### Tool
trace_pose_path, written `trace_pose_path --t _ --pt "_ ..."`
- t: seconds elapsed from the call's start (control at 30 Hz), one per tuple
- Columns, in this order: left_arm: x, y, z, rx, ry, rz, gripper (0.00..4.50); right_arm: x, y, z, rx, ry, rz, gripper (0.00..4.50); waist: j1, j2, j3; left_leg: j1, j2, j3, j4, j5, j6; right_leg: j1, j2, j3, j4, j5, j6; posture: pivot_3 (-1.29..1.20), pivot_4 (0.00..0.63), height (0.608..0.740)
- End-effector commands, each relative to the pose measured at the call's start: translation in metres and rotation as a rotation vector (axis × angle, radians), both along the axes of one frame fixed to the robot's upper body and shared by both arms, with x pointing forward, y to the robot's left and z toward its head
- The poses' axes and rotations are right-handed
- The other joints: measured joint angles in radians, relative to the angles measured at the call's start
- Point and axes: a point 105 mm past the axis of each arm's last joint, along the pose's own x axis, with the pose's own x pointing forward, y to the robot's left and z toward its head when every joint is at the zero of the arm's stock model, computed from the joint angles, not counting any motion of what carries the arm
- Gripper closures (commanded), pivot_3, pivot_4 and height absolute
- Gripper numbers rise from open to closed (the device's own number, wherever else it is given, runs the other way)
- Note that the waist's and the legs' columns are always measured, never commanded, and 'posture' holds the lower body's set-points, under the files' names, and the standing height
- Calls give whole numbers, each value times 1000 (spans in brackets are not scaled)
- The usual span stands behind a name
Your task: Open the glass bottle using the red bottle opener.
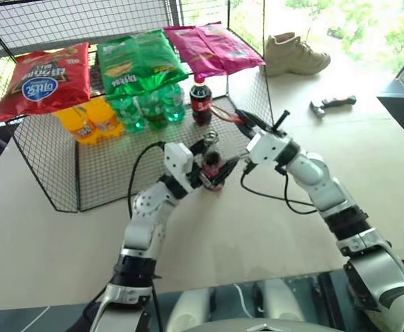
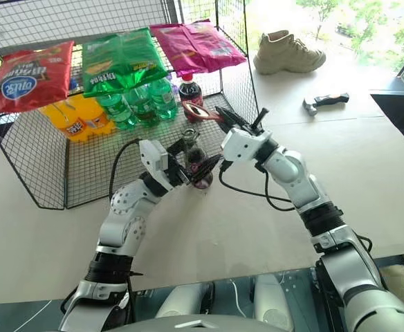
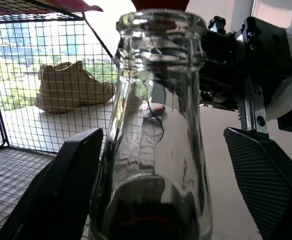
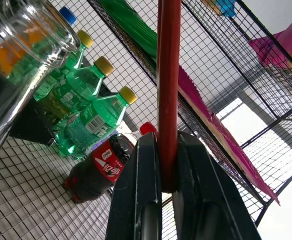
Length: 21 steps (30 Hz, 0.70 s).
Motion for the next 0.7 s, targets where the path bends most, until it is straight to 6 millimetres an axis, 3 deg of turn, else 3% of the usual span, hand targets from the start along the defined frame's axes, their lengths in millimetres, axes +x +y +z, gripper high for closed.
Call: trace_pose_path --t 0.03,0.4,0.7 --pt "-4 -1 9 2 -44 -7 42 -1 -5 12 20 -40 -11 4500 0 0 0 0 0 0 0 0 0 0 0 0 0 0 0 0 150 740" --pt "-14 6 0 38 -17 -18 42 3 -13 8 43 -7 -42 4500 0 0 0 0 0 0 0 0 0 0 0 0 0 0 0 0 150 740" --pt "-28 17 -11 84 24 -23 42 7 -36 5 117 66 -111 4500 0 0 0 0 0 0 0 0 0 0 0 0 0 0 0 0 150 740"
